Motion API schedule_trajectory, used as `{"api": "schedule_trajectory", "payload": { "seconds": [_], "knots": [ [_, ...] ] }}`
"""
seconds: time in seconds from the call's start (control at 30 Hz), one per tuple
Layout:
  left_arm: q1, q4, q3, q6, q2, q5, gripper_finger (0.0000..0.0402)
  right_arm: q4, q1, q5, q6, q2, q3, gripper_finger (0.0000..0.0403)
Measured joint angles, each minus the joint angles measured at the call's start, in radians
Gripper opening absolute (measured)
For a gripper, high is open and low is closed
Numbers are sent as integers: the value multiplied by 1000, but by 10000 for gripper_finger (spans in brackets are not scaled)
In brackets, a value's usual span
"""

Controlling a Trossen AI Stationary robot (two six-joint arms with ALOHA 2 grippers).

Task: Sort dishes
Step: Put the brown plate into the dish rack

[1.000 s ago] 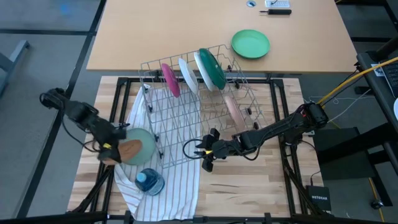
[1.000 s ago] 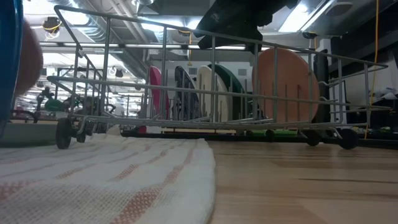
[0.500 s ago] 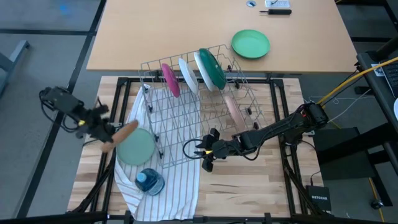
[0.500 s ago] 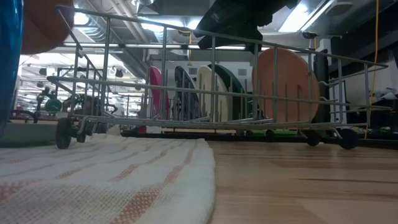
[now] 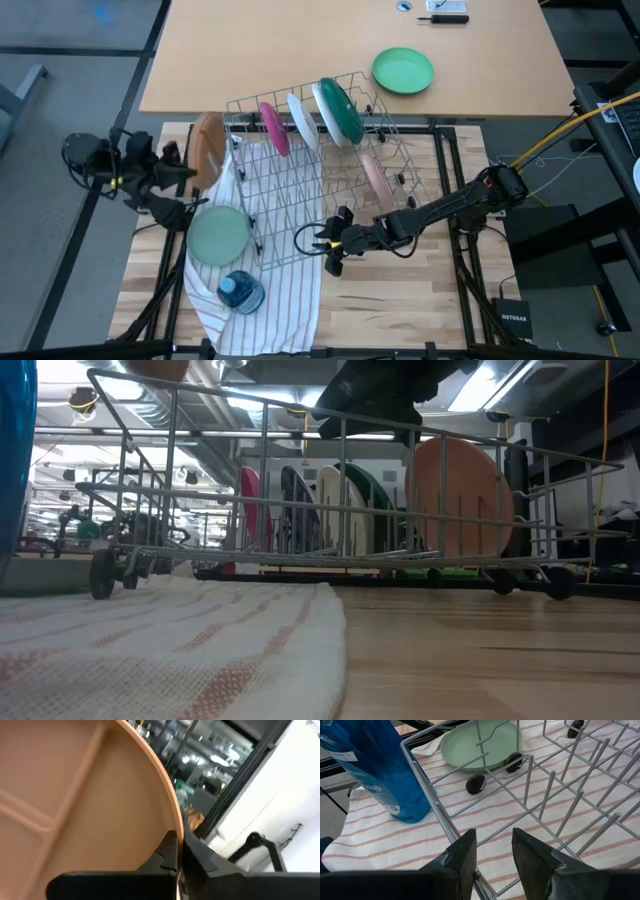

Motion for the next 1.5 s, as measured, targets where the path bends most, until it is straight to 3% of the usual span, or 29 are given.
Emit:
{"api": "schedule_trajectory", "payload": {
  "seconds": [0.37,0.67,1.03,1.5],
  "knots": [
    [0,640,-164,496,344,-9,0,14,-1,124,-3,-3,-2,129],
    [1,1193,-222,594,737,-101,0,26,0,231,-67,-82,-2,129],
    [6,1387,-223,504,1001,-308,0,64,-4,551,-132,-134,0,129],
    [82,1410,-223,322,1099,-294,0,60,-14,554,-132,-134,0,129]
  ]
}}
